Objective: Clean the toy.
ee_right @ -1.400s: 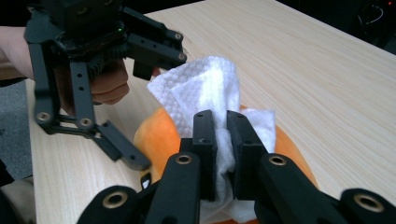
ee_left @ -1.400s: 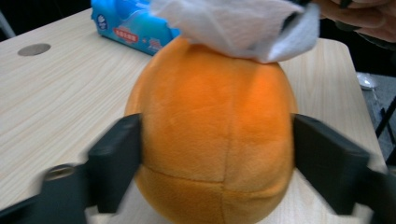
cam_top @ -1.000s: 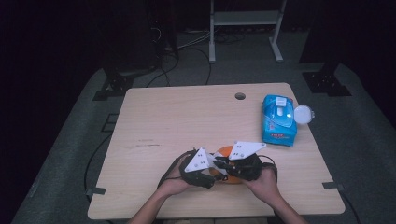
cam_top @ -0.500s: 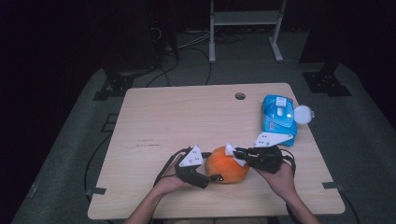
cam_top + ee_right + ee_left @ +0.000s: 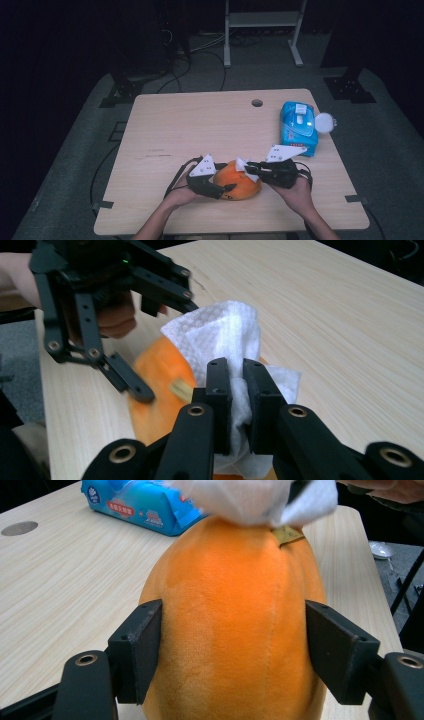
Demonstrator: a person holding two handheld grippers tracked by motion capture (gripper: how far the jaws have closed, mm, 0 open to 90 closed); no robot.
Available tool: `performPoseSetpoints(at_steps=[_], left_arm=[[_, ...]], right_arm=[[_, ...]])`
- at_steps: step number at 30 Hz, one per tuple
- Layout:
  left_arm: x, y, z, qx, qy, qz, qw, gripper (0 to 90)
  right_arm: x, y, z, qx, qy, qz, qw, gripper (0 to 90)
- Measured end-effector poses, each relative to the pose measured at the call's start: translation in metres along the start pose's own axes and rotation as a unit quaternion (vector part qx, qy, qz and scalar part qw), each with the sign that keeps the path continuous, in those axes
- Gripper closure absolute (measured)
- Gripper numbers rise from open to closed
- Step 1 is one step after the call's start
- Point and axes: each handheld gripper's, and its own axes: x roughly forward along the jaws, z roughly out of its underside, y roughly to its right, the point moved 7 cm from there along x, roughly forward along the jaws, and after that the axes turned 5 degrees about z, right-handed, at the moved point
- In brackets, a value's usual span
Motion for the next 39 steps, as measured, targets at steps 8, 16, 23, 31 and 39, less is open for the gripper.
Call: performPoseSetpoints(at_steps=[8, 16, 23, 31, 39], left_arm=[[0.0, 0.0, 0.0, 0.0, 0.0, -0.001, 1.0, 27.5], [0.006, 0.009, -0.004, 0.034, -0.01, -0.002, 0.9994, 27.8], [0.004, 0.008, -0.003, 0.032, -0.007, 0.001, 0.9994, 28.3], [0.005, 0.011, -0.005, 0.04, -0.011, 0.003, 0.9991, 27.9], [0.009, 0.017, -0.01, 0.049, -0.015, 0.005, 0.9987, 24.5]], right_arm=[[-0.009, 0.017, 0.013, 0.034, -0.007, 0.007, 0.9994, 81.5], [0.004, -0.004, 0.0, 0.014, 0.007, -0.018, 0.9997, 81.3], [0.002, 0.004, 0.0, 0.015, 0.003, -0.009, 0.9998, 81.4], [-0.006, 0.023, 0.016, 0.041, -0.013, 0.006, 0.9991, 81.3], [0.005, 0.003, -0.001, 0.019, 0.002, -0.019, 0.9996, 80.9]])
